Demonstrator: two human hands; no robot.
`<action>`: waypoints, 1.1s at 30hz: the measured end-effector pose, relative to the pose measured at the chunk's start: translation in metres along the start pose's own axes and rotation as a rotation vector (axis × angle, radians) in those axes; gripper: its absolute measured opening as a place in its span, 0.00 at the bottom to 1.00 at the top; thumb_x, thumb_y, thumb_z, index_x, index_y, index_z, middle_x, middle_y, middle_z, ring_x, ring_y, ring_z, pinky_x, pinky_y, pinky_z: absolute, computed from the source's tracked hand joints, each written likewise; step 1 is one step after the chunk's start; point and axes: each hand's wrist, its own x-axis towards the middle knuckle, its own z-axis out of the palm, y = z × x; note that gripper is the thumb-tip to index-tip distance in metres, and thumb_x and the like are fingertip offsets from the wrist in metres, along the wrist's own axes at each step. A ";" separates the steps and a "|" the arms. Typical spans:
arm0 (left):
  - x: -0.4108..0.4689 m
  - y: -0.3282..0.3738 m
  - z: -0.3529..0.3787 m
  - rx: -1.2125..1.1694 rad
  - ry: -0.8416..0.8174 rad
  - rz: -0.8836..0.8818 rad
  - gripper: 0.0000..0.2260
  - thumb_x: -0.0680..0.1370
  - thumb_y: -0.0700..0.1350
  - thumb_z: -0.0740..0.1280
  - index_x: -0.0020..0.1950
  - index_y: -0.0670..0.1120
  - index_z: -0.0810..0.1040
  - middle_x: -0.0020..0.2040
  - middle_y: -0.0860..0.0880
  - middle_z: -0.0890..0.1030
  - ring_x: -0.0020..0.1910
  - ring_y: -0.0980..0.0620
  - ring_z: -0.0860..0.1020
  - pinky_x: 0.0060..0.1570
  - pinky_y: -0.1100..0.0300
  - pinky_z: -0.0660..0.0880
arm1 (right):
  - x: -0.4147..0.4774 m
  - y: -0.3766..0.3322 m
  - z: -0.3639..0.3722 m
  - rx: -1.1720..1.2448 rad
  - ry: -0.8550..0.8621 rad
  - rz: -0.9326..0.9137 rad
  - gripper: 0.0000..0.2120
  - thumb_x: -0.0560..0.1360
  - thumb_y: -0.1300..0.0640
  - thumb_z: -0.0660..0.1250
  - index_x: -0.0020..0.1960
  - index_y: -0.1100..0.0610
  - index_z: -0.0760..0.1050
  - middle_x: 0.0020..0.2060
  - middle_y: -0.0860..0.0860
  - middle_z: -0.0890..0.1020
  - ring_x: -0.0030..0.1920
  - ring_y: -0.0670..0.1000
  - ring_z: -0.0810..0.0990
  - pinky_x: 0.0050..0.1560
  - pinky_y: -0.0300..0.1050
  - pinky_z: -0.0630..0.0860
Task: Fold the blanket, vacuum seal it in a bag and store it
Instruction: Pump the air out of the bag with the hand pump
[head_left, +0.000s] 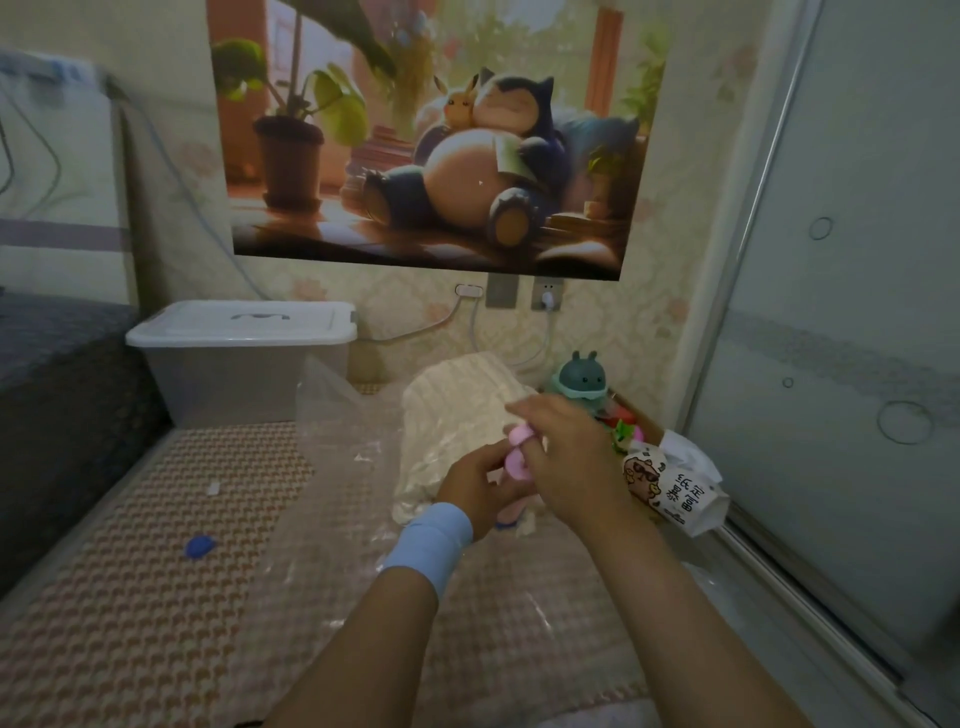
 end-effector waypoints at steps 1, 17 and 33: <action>0.002 -0.002 0.000 -0.009 -0.003 0.006 0.23 0.68 0.47 0.77 0.62 0.51 0.79 0.57 0.51 0.81 0.57 0.52 0.78 0.59 0.55 0.75 | 0.005 -0.008 -0.010 0.005 0.140 -0.074 0.14 0.76 0.61 0.64 0.59 0.58 0.81 0.55 0.52 0.82 0.56 0.52 0.79 0.57 0.48 0.75; 0.003 0.001 0.005 -0.137 -0.011 -0.006 0.23 0.69 0.40 0.77 0.61 0.54 0.77 0.60 0.51 0.79 0.58 0.52 0.77 0.58 0.58 0.75 | 0.011 -0.009 -0.027 -0.211 0.178 -0.190 0.13 0.75 0.57 0.62 0.55 0.55 0.82 0.50 0.50 0.84 0.50 0.51 0.79 0.50 0.49 0.74; 0.001 0.003 0.002 -0.110 -0.016 0.018 0.22 0.69 0.40 0.77 0.58 0.56 0.77 0.58 0.53 0.80 0.54 0.56 0.77 0.52 0.68 0.74 | 0.014 -0.019 -0.030 -0.037 0.281 -0.154 0.12 0.77 0.62 0.61 0.57 0.59 0.80 0.52 0.52 0.81 0.51 0.51 0.78 0.51 0.45 0.76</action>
